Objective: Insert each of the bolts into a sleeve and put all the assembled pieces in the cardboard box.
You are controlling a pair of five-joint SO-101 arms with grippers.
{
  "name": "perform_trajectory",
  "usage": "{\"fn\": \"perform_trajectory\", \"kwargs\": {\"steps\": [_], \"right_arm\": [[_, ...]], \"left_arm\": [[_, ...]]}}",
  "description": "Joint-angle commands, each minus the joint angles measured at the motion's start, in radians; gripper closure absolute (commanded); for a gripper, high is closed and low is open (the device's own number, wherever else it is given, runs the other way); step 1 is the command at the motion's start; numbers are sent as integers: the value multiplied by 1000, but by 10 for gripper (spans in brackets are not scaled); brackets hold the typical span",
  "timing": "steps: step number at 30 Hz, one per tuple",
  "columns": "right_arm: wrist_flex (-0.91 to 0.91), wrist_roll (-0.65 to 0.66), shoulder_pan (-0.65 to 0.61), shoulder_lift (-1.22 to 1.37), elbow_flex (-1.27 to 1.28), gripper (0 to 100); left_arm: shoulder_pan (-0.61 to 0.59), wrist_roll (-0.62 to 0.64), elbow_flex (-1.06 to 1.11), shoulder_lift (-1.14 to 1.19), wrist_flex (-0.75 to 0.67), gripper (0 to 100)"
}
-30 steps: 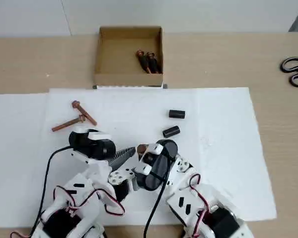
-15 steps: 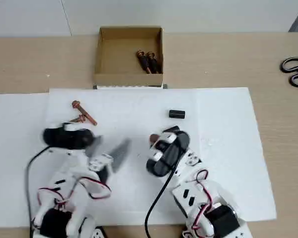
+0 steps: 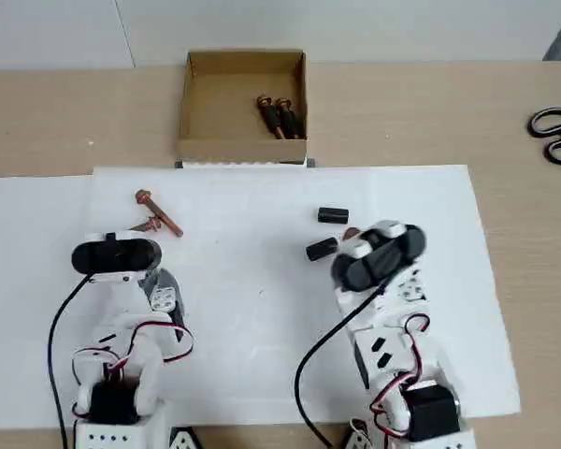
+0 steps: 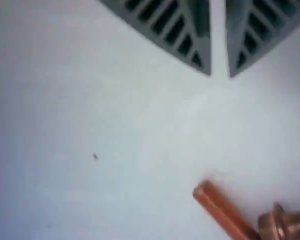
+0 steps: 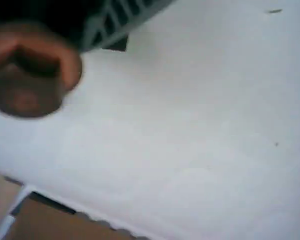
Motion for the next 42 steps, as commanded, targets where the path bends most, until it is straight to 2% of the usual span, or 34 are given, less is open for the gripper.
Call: {"fn": "perform_trajectory", "kwargs": {"steps": [1, 6, 10, 15, 23, 31, 42], "right_arm": [[-28, -54, 42, 1, -11, 996], [81, -219, 53, 2, -84, 997], [134, -235, 53, 68, -192, 997], [139, -302, 51, 372, -442, 997], [131, -259, 47, 921, -832, 997], [-58, -215, 24, 1411, -1157, 997], [-371, -163, -36, 1966, -1588, 997]], "left_arm": [[-5, -5, -5, -9, -29, 994], [-5, -2, -7, -9, -29, 994], [-2, -5, -7, -9, -29, 994], [0, -6, -7, -9, -29, 994], [2, -8, -7, -9, -29, 994], [91, -84, -8, -9, -29, 994], [92, -91, -8, -9, -28, 994]]}}
